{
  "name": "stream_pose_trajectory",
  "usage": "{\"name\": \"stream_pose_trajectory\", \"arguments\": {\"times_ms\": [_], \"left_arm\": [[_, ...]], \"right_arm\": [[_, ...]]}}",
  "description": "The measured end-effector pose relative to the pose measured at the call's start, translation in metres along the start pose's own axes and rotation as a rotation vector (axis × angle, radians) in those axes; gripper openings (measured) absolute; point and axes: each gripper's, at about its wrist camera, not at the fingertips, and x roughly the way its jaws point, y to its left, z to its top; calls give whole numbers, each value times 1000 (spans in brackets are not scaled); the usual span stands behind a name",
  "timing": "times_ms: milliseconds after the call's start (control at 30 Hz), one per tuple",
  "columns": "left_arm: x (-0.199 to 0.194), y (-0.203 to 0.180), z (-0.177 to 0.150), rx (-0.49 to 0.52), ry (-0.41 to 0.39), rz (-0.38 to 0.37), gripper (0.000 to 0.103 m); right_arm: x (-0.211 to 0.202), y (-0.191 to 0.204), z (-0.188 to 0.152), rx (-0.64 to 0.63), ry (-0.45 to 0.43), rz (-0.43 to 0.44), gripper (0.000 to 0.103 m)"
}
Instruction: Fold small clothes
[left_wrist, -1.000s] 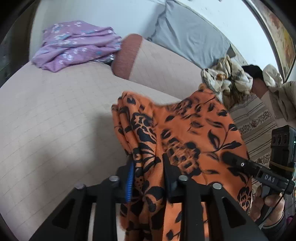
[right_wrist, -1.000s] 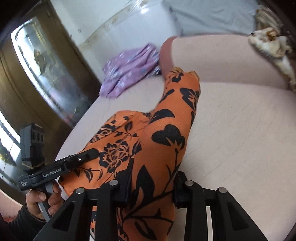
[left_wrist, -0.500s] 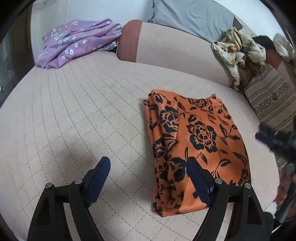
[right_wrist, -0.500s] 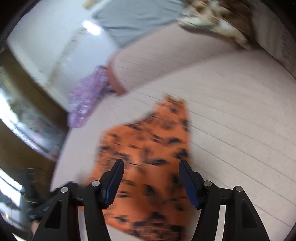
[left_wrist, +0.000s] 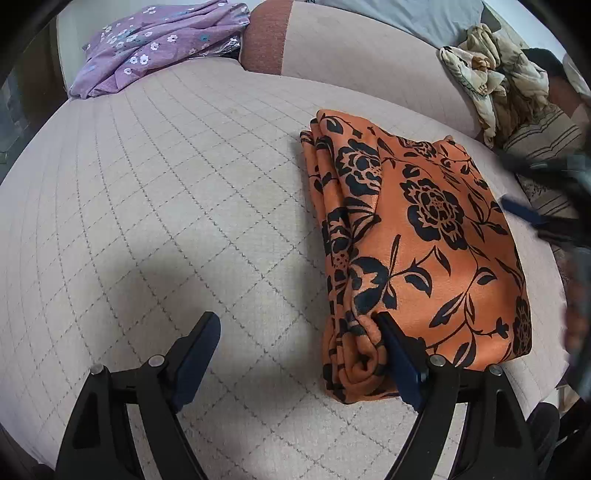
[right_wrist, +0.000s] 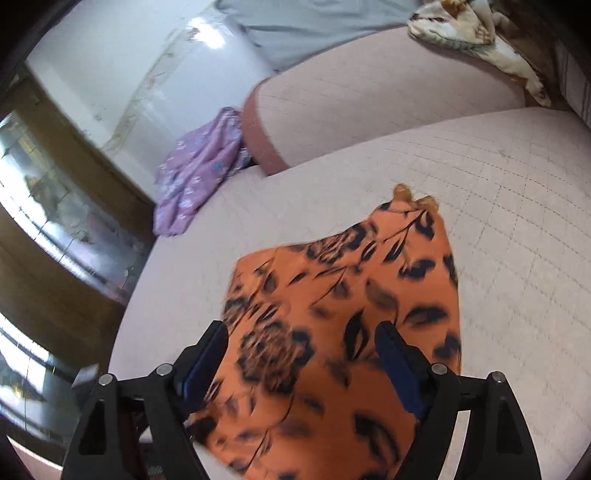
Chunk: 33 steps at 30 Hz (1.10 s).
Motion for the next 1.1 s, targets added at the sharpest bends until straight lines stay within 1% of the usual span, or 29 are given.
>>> {"name": "stream_pose_trajectory", "arguments": {"times_ms": [33, 67, 100, 133, 233, 333, 367, 467, 500, 567, 767, 933, 1100], "left_arm": [[-1, 0, 0, -3, 0, -5, 85], [-3, 0, -3, -3, -1, -10, 85], [-6, 0, -3, 1, -3, -3, 85], [-11, 0, -4, 13, -14, 13, 85], [-20, -2, -6, 29, -33, 34, 85], [-31, -7, -9, 32, -53, 43, 85], [-35, -8, -10, 31, -57, 45, 85], [-52, -12, -19, 34, -78, 50, 85], [-56, -13, -21, 35, -84, 54, 85], [-63, -15, -24, 38, -95, 61, 85], [-87, -23, -38, 47, -146, 95, 89], [-102, -30, -46, 55, -180, 124, 90], [-113, -35, -48, 56, -205, 155, 90]], "right_arm": [[19, -13, 2, 31, 51, -47, 91], [40, -25, 0, 73, 113, -66, 91], [41, -28, -2, 77, 108, -70, 91], [34, -21, -2, 54, 74, -70, 91], [3, 0, -9, 21, 25, -46, 91], [-20, 16, -25, -36, -10, -76, 91], [-30, 21, -35, -56, -16, -92, 91], [-47, 31, -61, -92, -19, -129, 91], [-55, 26, -69, -97, -19, -135, 91], [-64, 29, -90, -112, -19, -153, 91], [-82, 40, -132, -139, -4, -171, 91], [-90, 57, -141, -171, -14, -207, 91], [-103, 67, -140, -181, -28, -275, 91]]}}
